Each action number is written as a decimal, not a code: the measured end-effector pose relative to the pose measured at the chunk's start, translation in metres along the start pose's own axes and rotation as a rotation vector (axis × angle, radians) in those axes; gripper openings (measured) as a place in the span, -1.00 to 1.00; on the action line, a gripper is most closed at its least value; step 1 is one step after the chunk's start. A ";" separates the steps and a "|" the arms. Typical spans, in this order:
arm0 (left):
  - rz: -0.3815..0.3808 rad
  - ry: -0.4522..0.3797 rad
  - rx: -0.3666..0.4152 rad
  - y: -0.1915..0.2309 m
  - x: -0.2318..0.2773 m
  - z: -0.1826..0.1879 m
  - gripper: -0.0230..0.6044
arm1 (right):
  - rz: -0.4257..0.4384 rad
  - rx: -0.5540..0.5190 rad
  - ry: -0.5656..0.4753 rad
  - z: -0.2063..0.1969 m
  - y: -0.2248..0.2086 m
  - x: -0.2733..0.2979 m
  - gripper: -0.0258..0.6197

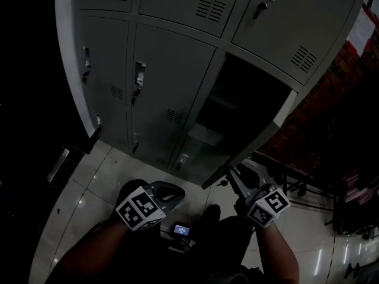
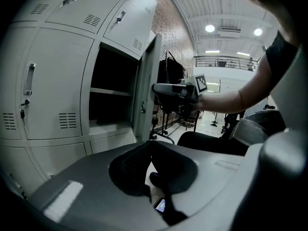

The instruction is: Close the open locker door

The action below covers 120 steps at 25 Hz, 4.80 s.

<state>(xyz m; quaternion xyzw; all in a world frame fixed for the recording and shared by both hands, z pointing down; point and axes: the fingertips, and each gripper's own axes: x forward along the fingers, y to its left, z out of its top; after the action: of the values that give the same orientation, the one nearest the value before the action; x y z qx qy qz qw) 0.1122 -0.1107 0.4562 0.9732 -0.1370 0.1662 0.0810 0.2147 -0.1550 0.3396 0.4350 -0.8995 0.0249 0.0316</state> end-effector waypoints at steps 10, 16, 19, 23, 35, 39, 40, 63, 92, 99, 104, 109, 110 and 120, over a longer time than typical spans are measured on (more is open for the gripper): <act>0.001 -0.001 -0.006 0.000 0.002 0.000 -0.89 | -0.101 0.014 -0.002 0.002 -0.021 0.081 -0.59; -0.008 -0.014 -0.014 -0.001 0.001 0.004 -0.89 | -0.201 0.029 -0.002 0.006 -0.045 0.124 -0.61; -0.012 -0.024 -0.023 -0.001 0.000 0.005 -0.89 | -0.252 0.024 0.008 0.008 -0.057 0.143 -0.61; -0.016 -0.027 -0.022 -0.002 -0.001 0.005 -0.89 | -0.306 -0.002 0.037 0.009 -0.076 0.168 -0.60; -0.023 -0.039 -0.028 -0.002 -0.002 0.007 -0.89 | -0.405 -0.021 0.058 0.013 -0.112 0.206 -0.42; -0.021 -0.041 -0.031 -0.002 -0.003 0.008 -0.89 | -0.410 -0.027 0.065 0.012 -0.117 0.210 -0.41; -0.021 -0.041 -0.030 -0.002 -0.004 0.008 -0.89 | -0.410 -0.031 0.069 0.012 -0.118 0.210 -0.41; -0.022 -0.044 -0.028 0.000 -0.006 0.005 -0.89 | -0.337 -0.031 0.016 0.010 -0.087 0.161 -0.54; -0.005 -0.014 -0.004 0.000 -0.004 -0.001 -0.89 | -0.081 -0.026 0.132 -0.068 0.027 -0.040 -0.90; -0.002 -0.010 0.002 0.000 -0.002 -0.002 -0.89 | -0.072 -0.008 0.134 -0.086 0.041 -0.059 -0.90; -0.001 -0.005 0.003 0.000 -0.002 -0.003 -0.89 | -0.087 0.009 0.141 -0.094 0.042 -0.074 -0.90; -0.001 -0.002 0.007 -0.001 -0.002 -0.003 -0.89 | -0.097 0.046 0.126 -0.101 0.036 -0.084 -0.90; -0.001 -0.001 0.008 -0.001 -0.001 -0.003 -0.89 | -0.092 0.057 0.118 -0.101 0.037 -0.085 -0.90; -0.001 0.004 0.012 -0.002 -0.001 -0.003 -0.89 | -0.050 0.109 0.082 -0.096 0.043 -0.079 -0.92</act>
<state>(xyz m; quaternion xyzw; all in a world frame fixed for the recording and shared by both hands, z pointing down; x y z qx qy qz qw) 0.1109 -0.1078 0.4588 0.9734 -0.1352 0.1689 0.0758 0.2337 -0.0598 0.4285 0.4568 -0.8837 0.0912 0.0453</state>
